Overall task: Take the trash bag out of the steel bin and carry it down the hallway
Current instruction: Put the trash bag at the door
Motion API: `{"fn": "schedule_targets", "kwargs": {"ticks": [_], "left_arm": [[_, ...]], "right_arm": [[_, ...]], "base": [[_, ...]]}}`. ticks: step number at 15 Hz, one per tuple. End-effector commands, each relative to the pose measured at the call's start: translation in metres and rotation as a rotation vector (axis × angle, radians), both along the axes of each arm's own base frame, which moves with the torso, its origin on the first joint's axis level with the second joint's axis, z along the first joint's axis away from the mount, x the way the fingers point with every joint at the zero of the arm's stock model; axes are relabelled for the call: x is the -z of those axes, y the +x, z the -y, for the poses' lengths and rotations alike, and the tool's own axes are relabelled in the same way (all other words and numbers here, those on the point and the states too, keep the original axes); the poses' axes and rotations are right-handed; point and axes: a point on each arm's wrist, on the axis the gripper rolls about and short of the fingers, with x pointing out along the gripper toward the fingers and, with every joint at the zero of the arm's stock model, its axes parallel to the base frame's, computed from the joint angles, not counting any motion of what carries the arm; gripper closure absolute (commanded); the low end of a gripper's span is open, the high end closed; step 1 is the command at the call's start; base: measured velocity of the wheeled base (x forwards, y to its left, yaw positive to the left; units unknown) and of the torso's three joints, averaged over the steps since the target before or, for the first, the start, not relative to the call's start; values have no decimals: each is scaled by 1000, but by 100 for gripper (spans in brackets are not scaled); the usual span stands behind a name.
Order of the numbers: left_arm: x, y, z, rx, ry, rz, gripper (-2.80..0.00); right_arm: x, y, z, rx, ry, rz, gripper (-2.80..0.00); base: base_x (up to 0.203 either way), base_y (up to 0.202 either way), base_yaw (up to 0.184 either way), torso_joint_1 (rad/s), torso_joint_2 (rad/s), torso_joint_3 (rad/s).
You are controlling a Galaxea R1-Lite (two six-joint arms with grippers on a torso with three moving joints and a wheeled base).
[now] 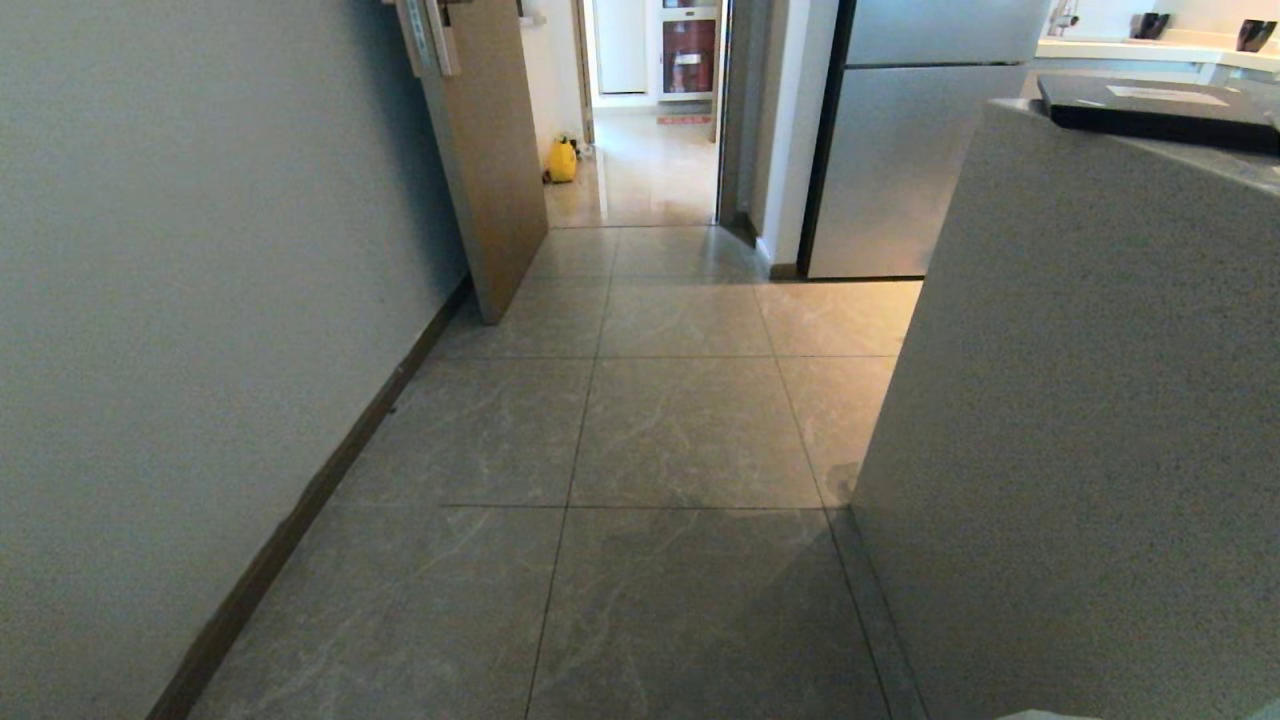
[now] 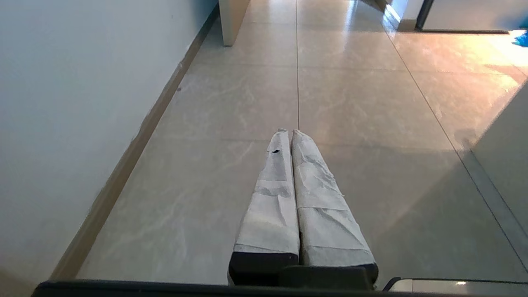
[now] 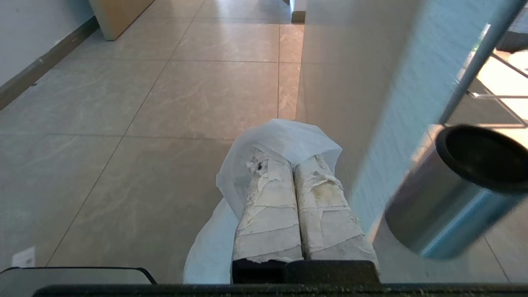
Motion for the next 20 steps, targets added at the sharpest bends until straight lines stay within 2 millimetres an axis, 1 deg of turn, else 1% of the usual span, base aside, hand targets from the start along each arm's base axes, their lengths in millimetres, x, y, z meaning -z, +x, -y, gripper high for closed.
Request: {"fn": "schedule_targets", "kwargs": {"ticks": [1, 11, 20], "left_arm": [[0, 0, 0, 0, 0, 0, 0], [0, 0, 0, 0, -1, 0, 0], [0, 0, 0, -1, 1, 0, 0]], "right_arm": [[0, 0, 0, -1, -1, -1, 0], [0, 0, 0, -1, -1, -1, 0], [0, 0, 0, -1, -1, -1, 0]], "base": [[187, 0, 1, -2, 7, 2], [187, 0, 0, 4, 3, 2], [8, 0, 0, 1, 1, 0]]}}
